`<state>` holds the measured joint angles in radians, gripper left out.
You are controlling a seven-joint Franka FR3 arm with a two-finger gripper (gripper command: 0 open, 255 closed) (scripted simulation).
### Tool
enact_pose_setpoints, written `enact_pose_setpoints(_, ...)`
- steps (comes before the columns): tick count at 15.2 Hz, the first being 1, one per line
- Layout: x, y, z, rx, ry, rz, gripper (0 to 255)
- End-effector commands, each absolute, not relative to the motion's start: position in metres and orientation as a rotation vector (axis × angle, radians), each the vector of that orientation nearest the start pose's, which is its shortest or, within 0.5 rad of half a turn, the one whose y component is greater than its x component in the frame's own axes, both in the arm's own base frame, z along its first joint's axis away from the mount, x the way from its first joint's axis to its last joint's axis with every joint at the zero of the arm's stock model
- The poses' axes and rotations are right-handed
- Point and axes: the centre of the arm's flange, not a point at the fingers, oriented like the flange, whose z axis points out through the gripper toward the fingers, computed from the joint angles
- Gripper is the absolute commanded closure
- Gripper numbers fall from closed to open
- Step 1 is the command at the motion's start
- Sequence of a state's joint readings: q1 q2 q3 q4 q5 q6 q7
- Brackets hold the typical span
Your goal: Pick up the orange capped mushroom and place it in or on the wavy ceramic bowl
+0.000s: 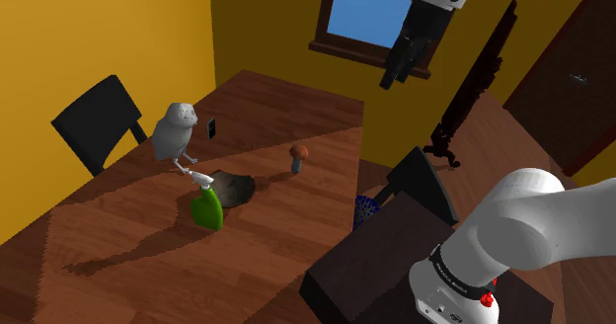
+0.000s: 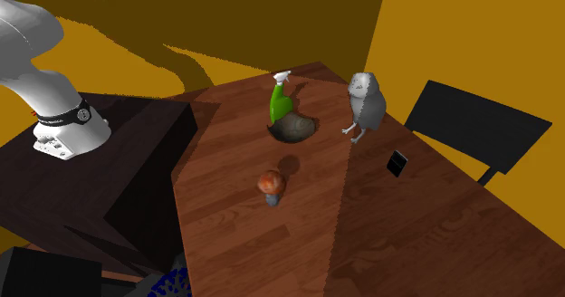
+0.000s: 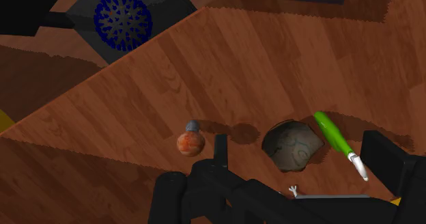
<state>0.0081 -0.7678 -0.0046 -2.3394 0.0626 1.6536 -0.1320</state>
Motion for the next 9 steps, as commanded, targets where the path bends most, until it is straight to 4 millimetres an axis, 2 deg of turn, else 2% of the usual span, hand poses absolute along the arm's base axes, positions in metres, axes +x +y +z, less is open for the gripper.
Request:
enact_pose_setpoints(1, 0.32, 0.007, 0.601, -3.071, -0.206, -0.133, 0)
enact_pose_setpoints(9, 0.371, 0.039, 0.512, -3.166, -0.034, -0.175, 0)
